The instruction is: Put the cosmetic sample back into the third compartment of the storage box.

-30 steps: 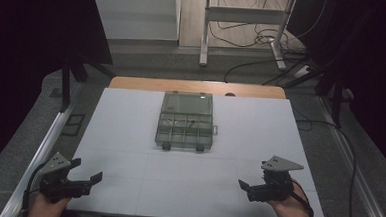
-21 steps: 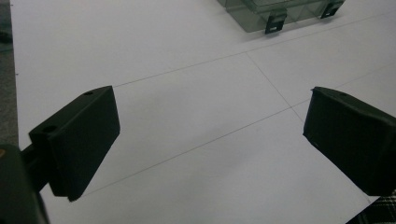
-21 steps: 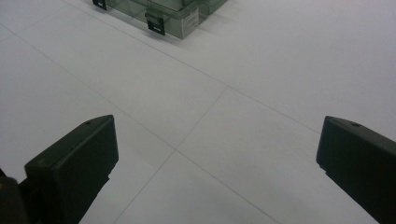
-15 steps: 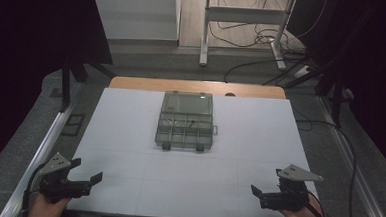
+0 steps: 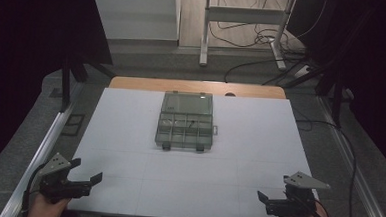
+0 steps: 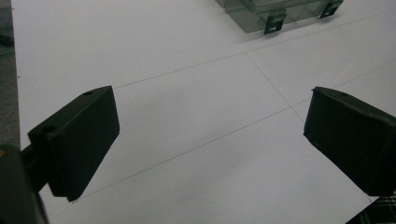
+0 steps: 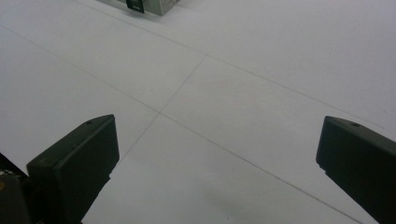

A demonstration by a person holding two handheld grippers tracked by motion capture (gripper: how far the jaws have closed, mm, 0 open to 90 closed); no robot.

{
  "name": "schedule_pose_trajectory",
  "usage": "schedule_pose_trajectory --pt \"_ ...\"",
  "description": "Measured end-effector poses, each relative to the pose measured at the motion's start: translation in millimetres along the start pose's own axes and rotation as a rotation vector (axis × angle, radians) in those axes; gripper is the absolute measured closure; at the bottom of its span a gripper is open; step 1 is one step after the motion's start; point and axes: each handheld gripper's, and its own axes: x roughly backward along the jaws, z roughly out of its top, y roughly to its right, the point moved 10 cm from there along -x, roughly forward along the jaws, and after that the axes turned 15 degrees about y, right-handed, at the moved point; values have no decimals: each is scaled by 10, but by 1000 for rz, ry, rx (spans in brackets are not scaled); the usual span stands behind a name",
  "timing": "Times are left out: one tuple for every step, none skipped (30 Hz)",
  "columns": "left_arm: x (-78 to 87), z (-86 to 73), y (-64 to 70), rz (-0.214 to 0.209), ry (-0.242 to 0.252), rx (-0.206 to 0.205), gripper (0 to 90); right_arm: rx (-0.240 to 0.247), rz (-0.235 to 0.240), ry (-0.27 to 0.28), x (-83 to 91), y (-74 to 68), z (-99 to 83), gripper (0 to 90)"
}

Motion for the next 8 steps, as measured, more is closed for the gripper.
schedule_pose_trajectory --pt "0 0 0 0 0 1 39 0 0 0 0 0 0 0" --pt "-1 0 0 1 0 0 38 -2 -3 2 2 4 0 0" --pt "-1 -1 0 1 -1 0 38 -4 -3 6 6 6 6 0" --pt "0 0 -1 1 0 1 38 -4 -3 7 8 7 6 0" --pt "0 1 -1 1 1 2 38 -4 -3 5 7 8 3 0" --pt "-1 3 -1 1 1 3 38 -2 -2 1 6 12 -3 0" --pt "-4 5 -1 1 1 4 38 -5 -2 0 3 12 -6 0" --pt "-8 4 -1 2 -1 2 38 -5 -2 0 3 12 -6 0"
